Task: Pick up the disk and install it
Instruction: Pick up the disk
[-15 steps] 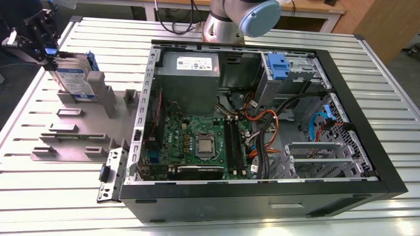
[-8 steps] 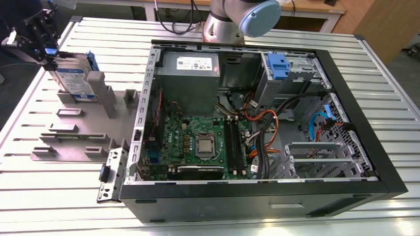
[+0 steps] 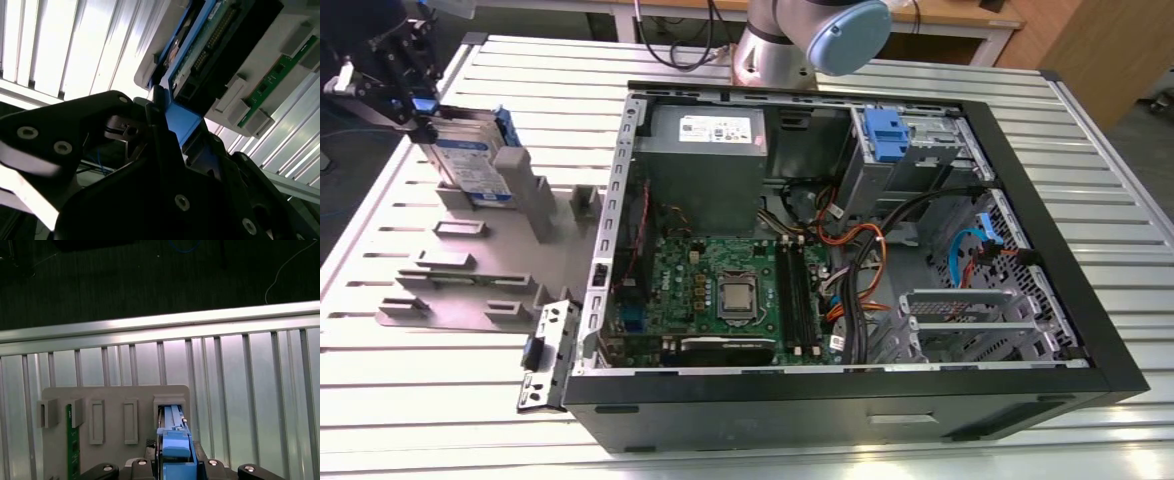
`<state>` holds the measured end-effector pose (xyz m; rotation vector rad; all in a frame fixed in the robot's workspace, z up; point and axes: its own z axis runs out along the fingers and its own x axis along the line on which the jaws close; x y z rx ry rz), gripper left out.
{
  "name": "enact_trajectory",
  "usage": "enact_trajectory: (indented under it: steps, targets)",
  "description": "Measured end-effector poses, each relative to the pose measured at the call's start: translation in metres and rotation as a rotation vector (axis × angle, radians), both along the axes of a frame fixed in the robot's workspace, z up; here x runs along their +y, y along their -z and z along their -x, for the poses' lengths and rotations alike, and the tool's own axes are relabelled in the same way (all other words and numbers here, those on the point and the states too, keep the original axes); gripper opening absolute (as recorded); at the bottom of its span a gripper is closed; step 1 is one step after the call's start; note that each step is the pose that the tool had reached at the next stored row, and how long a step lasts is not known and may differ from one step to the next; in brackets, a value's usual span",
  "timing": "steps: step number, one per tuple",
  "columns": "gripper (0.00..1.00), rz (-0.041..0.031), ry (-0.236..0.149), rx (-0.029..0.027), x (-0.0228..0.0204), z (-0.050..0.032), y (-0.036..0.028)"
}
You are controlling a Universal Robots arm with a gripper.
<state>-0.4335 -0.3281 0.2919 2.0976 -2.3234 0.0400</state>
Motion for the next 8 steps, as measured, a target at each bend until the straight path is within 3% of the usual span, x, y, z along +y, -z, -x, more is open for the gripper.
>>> enact_trajectory:
  steps: [8]
  targets:
    - [0.37, 0.0, 0.0, 0.0001, 0.0, 0.0, 0.0]
